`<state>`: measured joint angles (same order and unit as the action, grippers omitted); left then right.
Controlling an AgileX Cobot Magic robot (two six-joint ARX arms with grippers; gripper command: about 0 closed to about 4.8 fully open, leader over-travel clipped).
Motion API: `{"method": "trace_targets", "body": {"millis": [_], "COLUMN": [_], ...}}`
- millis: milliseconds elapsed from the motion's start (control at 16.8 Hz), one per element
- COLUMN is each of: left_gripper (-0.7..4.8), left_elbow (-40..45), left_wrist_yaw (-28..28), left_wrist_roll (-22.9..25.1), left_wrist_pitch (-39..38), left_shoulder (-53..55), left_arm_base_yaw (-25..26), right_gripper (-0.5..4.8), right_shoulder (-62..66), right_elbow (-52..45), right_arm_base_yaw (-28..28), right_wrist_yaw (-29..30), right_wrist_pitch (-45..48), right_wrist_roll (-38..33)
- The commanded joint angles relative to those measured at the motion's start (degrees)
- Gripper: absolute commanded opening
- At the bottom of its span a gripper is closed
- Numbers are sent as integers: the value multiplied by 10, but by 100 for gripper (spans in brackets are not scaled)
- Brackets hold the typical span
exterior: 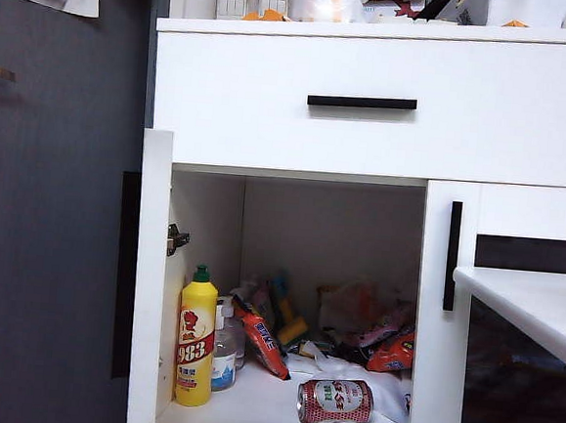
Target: Open the left door of the white cabinet, pick up a can of beverage from the table on the right, place it inside the cabinet, and finally close the cabinet door.
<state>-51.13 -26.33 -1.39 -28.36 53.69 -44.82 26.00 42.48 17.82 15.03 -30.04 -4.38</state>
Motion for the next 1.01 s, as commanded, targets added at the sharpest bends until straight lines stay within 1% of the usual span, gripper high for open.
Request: {"method": "trace_targets", "body": {"millis": [60,119,179,239,298,418,477,596,716,1014], "left_gripper": [479,411,269,97,-9,-6,-6,-6,-6,-6], "left_elbow": [-1,-1,-1,-1,-1,-1,-1,-1,-1,-1], "left_wrist_yaw": [-6,10,41,68,81,129,168,237,257,257], "left_wrist_roll": [10,10,6,5,5,10,10,10,10,17], "left_wrist_pitch": [1,3,3,10,21,49,69,94,99,110], "left_shoulder": [69,97,120,140,154,158,157,156,156,159], "left_arm_base_yaw": [67,101,130,150,168,174,174,174,174,174], "right_gripper": [199,199,199,199,198,198,198,198,198,198], "right_shoulder": [-3,-3,-5,-8,-13,-20,-20,-20,-23,-30], "right_elbow": [5,5,5,5,5,4,5,5,5,7], "right_arm_base_yaw": [0,0,0,0,0,0,-1,0,0,0], "right_wrist_yaw": [-14,-14,-14,-14,-14,-14,-27,-27,-27,-27], "right_wrist_pitch": [41,43,43,43,43,43,43,43,44,51], "right_wrist_roll": [-1,-1,-1,-1,-1,-1,0,-1,-1,-1]}}
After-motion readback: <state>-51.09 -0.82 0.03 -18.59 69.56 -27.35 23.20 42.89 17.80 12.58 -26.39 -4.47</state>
